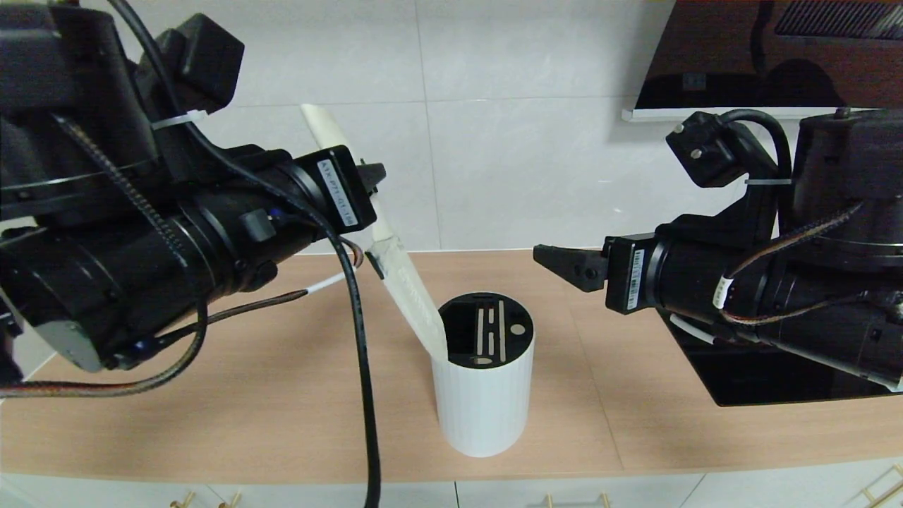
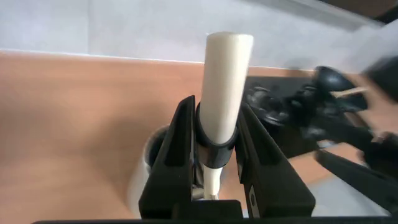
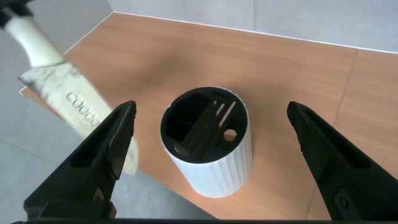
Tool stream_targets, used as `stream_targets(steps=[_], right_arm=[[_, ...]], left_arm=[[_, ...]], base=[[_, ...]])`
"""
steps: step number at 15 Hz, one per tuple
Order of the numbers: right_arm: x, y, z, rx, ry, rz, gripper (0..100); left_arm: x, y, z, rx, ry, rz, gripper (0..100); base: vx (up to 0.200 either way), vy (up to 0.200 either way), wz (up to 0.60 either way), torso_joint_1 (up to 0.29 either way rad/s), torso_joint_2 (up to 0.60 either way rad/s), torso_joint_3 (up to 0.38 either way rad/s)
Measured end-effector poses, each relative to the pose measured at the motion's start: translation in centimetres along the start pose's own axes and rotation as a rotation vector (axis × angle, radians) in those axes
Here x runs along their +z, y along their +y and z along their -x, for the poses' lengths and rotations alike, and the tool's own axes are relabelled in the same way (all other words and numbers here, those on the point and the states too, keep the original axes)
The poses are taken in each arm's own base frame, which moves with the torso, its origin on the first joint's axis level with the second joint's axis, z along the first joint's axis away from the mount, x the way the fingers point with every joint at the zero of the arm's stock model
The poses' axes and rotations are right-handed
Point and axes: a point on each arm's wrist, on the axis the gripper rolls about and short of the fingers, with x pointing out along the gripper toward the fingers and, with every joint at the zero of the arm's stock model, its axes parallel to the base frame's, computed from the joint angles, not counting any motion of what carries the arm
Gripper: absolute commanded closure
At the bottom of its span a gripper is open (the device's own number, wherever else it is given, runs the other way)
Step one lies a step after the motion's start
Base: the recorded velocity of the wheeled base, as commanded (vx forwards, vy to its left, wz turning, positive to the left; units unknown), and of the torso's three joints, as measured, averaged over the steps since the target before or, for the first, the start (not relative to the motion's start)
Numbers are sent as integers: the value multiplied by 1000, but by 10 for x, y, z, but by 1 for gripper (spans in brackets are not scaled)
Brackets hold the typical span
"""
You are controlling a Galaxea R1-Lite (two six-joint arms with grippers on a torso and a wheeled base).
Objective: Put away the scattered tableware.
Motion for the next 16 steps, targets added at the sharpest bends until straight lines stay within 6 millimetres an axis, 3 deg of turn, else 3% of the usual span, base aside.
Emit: stream_targets(steps=[6,10,16], right_arm=[[-3,0,-3,-6,9,3,0],[-5,0,-6,-11,17,5,0],[-7,-9,-13,-68,16,47,0]], left_arm=[[-26,-25,-15,101,-269,-151,100],[-50,-32,-19,108,-240,-202,100],[-62,-37,-22,72,-209,-190,100]], base=[[0,0,0,0,0,0],[0,0,0,0,0,0],[0,0,0,0,0,0]])
